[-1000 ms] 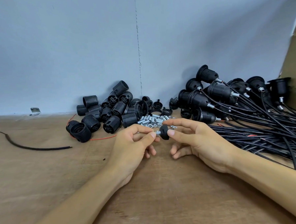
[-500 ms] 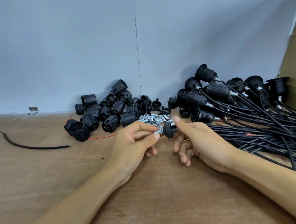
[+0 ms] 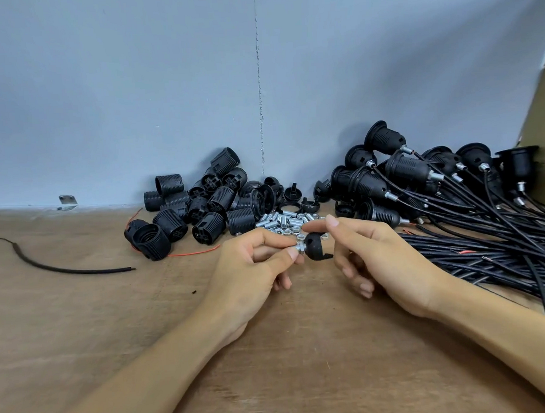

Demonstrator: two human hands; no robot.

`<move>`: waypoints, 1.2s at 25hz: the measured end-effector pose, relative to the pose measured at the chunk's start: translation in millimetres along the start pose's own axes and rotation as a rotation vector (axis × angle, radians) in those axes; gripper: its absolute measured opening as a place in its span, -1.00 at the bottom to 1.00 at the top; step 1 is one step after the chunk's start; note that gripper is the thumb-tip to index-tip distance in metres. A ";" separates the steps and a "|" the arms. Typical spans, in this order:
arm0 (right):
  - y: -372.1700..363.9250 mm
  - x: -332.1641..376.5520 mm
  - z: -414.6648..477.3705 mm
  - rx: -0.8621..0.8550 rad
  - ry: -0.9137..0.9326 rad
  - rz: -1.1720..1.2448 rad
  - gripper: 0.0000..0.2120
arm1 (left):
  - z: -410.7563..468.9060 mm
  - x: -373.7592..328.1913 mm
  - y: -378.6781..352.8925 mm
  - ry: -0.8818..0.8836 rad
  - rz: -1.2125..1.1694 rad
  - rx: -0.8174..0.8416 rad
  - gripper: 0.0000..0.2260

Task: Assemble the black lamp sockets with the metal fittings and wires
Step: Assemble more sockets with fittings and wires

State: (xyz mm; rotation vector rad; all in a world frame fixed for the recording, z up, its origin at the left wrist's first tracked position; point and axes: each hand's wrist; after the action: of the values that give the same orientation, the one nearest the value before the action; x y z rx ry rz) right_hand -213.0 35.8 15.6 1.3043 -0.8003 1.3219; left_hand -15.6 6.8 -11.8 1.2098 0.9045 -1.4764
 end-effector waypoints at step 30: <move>3.7 2.6 -4.0 0.184 -0.003 -0.110 -0.59 | 2.8 2.6 2.3 0.021 -0.047 -0.049 -0.92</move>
State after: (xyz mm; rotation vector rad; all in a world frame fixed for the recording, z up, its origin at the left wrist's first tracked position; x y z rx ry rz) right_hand -217.1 39.4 18.1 1.4733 -0.6104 1.3297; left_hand -14.0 3.0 -13.6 1.1775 0.9840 -1.4724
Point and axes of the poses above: each hand's wrist, its own z-axis towards the middle knuckle, its own y-axis out of the back of the hand, x = y × z, and after that the axes turned 1 degree about x, right-handed
